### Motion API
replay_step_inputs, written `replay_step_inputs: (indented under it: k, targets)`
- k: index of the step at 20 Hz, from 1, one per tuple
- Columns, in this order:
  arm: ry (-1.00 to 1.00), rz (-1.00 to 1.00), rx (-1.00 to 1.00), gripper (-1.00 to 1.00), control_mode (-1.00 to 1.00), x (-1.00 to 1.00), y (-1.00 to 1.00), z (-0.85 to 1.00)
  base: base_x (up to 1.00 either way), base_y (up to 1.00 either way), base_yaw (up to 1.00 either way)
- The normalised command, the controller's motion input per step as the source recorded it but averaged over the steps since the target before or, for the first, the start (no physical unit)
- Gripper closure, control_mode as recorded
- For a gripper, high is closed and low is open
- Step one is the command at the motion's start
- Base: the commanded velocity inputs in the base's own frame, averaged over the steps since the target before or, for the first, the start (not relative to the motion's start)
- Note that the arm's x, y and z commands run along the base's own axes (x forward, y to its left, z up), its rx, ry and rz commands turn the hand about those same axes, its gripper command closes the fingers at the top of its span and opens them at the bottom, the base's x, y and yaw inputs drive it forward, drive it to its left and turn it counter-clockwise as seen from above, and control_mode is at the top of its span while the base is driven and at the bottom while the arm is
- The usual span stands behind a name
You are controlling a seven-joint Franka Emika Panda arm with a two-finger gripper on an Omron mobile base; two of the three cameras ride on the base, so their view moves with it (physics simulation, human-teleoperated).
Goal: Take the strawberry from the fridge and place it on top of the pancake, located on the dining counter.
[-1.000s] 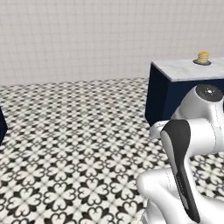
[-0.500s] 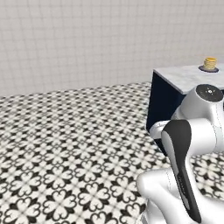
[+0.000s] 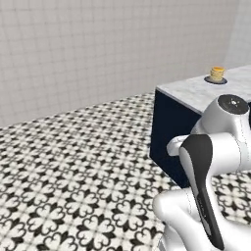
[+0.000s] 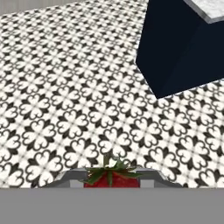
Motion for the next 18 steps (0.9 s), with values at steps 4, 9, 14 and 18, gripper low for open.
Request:
replay_step_inputs:
  k: [4, 9, 14, 18]
  targets:
    - [0.0, 0.0, 0.0, 1.0, 1.0, 0.0, 0.0, 0.0, 1.0, 0.71, -0.41]
    - [0.0, 0.0, 0.0, 1.0, 1.0, 0.0, 0.0, 0.0, 1.0, 0.95, -0.37]
    - [0.0, 0.0, 0.0, 1.0, 1.0, 0.0, 0.0, 0.0, 1.0, 1.0, -0.31]
    - [0.0, 0.0, 0.0, 1.0, 1.0, 0.0, 0.0, 0.0, 1.0, 1.0, -0.32]
